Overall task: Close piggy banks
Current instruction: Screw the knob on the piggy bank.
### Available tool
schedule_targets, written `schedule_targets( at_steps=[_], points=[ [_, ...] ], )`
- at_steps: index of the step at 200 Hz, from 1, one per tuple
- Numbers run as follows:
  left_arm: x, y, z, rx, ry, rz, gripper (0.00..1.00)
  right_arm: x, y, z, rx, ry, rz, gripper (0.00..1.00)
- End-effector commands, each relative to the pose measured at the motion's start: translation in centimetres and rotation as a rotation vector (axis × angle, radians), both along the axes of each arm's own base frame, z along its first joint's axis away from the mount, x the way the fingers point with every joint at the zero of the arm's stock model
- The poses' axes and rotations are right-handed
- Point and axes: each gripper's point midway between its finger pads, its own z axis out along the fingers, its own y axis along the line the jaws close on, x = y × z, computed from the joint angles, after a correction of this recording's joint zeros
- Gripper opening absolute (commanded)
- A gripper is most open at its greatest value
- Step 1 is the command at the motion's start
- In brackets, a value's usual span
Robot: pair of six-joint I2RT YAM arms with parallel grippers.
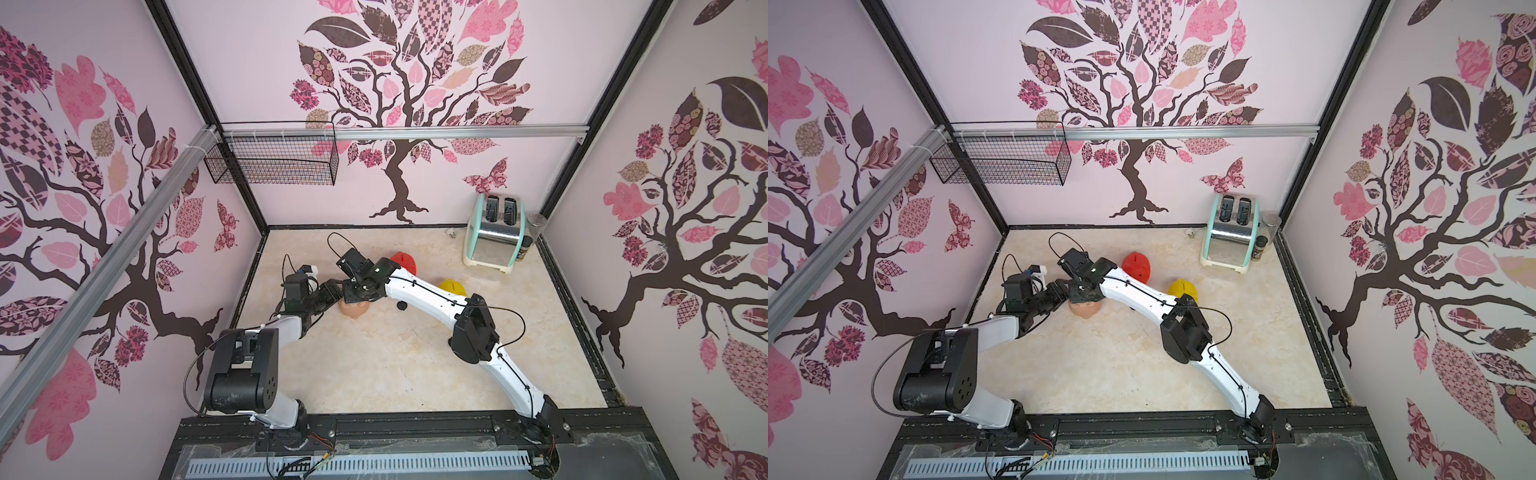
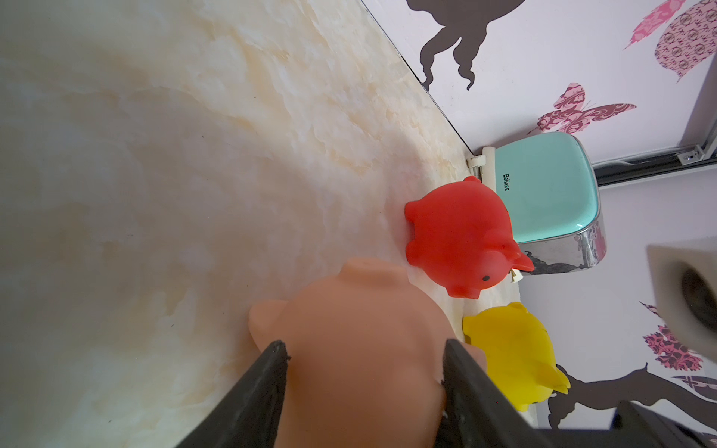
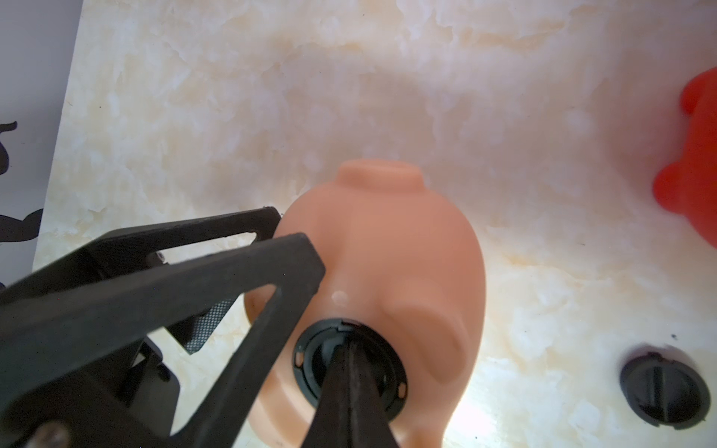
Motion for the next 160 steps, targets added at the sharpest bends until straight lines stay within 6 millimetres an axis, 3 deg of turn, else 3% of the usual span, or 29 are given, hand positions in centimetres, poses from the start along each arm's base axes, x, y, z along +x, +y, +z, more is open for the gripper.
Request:
schedule_targets(
  at_steps=[1,27,29,34,109,144,160],
  points=[
    [-2.7,-1.8,-2.8,-0.029,0.142,-0.075,0.64,1.8,-0.7,-0.2,-0.002,-0.022,-0.048,0.00],
    [-2.7,-1.8,-2.7,-0.027,0.137,-0.074,0.64,1.9,-0.6,-0.1,0.003,-0.027,-0.045,0.00],
    [-2.7,-1.8,-2.6,-0.027,0.136,-0.074,0.64,1.9,-0.6,1.4,0.022,-0.042,-0.045,0.00],
    [-2.7,-1.8,-2.6,-0.028,0.136,-0.074,0.64,1.8,-0.5,2.1,0.034,-0.047,-0.043,0.00],
    [-2.7,-1.7,-2.6,-0.023,0.138,-0.074,0.64,2.1,-0.5,5.7,0.072,-0.097,-0.031,0.06],
    [-2.8,-1.7,-2.3,-0.017,0.134,-0.071,0.64,1.8,-1.4,8.0,0.076,-0.127,-0.036,0.13],
    [-2.7,-1.7,-2.1,-0.018,0.130,-0.071,0.64,1.7,-1.8,9.3,0.084,-0.146,-0.038,0.21]
  ],
)
